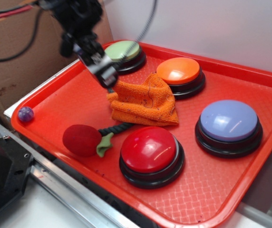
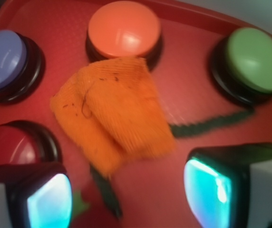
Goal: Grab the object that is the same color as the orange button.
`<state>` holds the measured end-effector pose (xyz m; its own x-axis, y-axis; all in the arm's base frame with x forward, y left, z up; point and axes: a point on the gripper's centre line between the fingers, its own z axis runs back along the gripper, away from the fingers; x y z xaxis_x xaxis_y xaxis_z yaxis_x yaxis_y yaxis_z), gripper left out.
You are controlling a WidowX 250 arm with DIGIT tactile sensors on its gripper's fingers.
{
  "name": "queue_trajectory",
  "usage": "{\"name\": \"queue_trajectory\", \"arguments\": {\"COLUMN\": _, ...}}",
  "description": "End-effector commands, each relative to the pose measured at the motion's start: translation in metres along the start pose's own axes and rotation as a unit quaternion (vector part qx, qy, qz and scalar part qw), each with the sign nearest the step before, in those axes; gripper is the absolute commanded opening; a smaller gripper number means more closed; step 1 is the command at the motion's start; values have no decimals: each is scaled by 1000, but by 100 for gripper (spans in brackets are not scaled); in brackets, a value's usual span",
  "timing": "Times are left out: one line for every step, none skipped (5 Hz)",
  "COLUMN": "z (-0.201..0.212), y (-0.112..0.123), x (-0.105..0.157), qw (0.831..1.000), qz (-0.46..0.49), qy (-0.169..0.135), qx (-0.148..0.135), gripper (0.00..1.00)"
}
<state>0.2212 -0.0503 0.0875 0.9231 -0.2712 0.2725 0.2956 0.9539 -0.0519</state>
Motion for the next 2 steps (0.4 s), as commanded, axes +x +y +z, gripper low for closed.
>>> {"name": "queue_trajectory", "arguments": {"z": -58, "y": -4, "x": 23, "qw": 1000, "qz": -17, "qy": 24, "qx": 9, "gripper": 100}}
{"name": "queue_trajectory", "arguments": {"z": -79, "y": 3, "x": 28, "qw": 999, "qz": -12, "qy": 42, "qx": 14, "gripper": 100}}
